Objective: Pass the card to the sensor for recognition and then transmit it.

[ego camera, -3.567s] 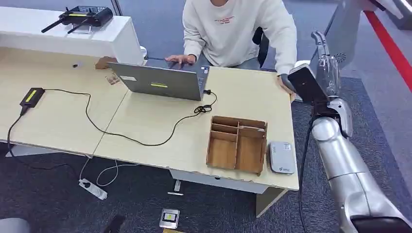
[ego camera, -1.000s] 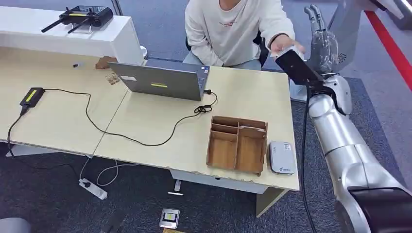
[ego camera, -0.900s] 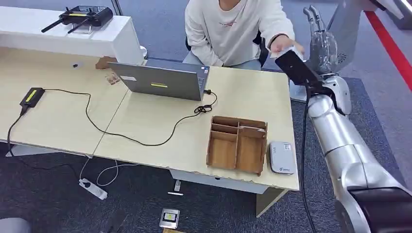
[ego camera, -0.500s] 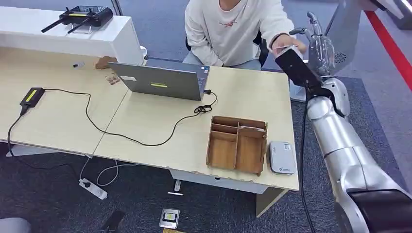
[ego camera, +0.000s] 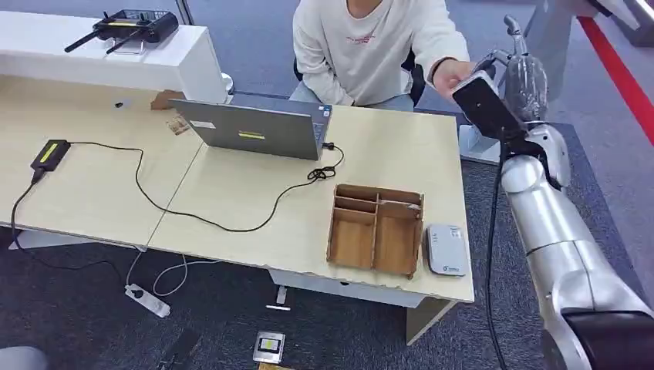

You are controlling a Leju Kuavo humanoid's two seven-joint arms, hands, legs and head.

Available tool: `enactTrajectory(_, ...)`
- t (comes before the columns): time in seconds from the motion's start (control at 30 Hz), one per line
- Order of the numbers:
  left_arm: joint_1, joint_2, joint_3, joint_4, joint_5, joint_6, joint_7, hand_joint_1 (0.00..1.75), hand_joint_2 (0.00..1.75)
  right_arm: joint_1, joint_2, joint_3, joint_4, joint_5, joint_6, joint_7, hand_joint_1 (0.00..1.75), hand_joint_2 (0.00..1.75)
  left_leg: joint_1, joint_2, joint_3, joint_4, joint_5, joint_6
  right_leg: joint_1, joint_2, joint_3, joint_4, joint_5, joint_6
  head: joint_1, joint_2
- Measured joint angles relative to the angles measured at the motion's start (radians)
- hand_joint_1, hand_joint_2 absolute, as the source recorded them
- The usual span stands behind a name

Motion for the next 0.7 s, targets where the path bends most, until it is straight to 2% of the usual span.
enactTrajectory(0.27, 0.001, 0.01, -0.003, -0.023, 0.005, 0.0, 0.005, 0.0, 0.0, 0.0, 0.002, 0.0, -0.016, -0.027, 0.008, -0.008, 1.75, 1.75, 0.0, 0.0, 0.0, 0.0, 0.0, 0.0, 0.0, 0.0, 0.0, 0.0, 0.0, 0.0, 0.0, 0.0)
enactTrajectory(0.33, 0.002, 0.011, -0.003, -0.025, 0.015, 0.0, 0.006, 0.0, 0.0, 0.001, 0.001, 0.001, -0.028, -0.058, 0.037, -0.005, 1.75, 1.75, -0.001, 0.0, 0.0, 0.0, 0.0, 0.0, 0.0, 0.0, 0.0, 0.0, 0.0, 0.0, 0.0, 0.0)
enactTrajectory(0.43, 0.003, 0.011, -0.003, -0.027, 0.037, 0.0, 0.005, 0.0, 0.0, 0.011, -0.006, 0.001, -0.074, -0.136, 0.126, 0.035, 1.75, 1.75, -0.001, 0.0, 0.0, 0.0, 0.0, 0.0, 0.0, 0.0, 0.0, 0.0, 0.0, 0.0, 0.0, 0.0)
enactTrajectory(0.57, 0.004, 0.006, -0.001, -0.027, 0.056, 0.0, 0.003, 0.0, 0.0, 0.041, -0.031, 0.001, -0.153, -0.201, 0.206, 0.081, 1.75, 1.75, -0.001, 0.0, 0.0, 0.0, 0.0, 0.0, 0.0, 0.0, 0.0, 0.0, 0.0, 0.0, 0.0, 0.0)
enactTrajectory(0.7, 0.005, 0.002, 0.001, -0.027, 0.061, 0.0, 0.003, 0.0, 0.0, 0.069, -0.058, 0.0, -0.231, -0.221, 0.236, 0.097, 1.75, 1.75, -0.001, 0.0, 0.0, 0.0, 0.0, 0.0, 0.0, 0.0, 0.0, 0.0, 0.0, 0.0, 0.0, 0.0)
